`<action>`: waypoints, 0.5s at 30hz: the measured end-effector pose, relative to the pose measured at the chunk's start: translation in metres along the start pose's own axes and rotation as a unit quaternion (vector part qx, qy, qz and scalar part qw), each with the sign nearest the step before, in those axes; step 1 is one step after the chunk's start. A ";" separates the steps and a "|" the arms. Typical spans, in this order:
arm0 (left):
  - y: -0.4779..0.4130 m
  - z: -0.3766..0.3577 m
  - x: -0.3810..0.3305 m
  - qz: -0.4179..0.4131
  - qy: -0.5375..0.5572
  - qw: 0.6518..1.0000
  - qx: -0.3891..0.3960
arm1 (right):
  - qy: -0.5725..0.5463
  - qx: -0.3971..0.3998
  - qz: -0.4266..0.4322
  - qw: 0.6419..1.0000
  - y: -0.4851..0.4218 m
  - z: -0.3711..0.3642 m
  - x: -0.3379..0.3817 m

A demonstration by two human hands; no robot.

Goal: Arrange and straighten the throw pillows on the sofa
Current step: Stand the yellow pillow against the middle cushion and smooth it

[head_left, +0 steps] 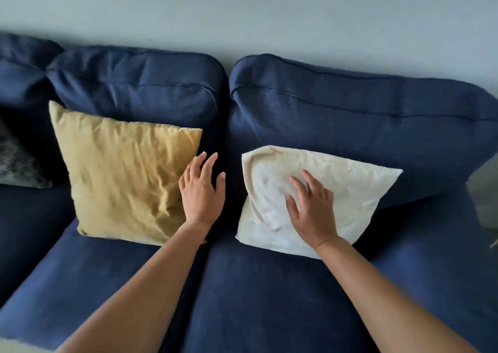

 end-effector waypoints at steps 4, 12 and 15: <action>-0.021 0.054 0.059 0.068 -0.001 0.998 -0.008 | -0.033 0.021 0.006 0.999 -0.020 -0.012 0.077; -0.056 0.146 0.252 0.269 0.124 0.952 -0.081 | -0.253 0.120 -0.197 0.940 -0.057 -0.088 0.222; -0.073 0.169 0.327 0.347 0.190 0.916 -0.071 | -0.394 0.089 -0.364 0.839 -0.071 -0.118 0.251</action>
Point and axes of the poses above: each hand's wrist, its own y-axis away from the middle knuckle, its own z-axis out of the back of the hand, x = y × z, the point moved 3 cm from there along -y, towards the middle knuckle, and after that the axes turned 10 degrees about -z, right-handed, at the moved point
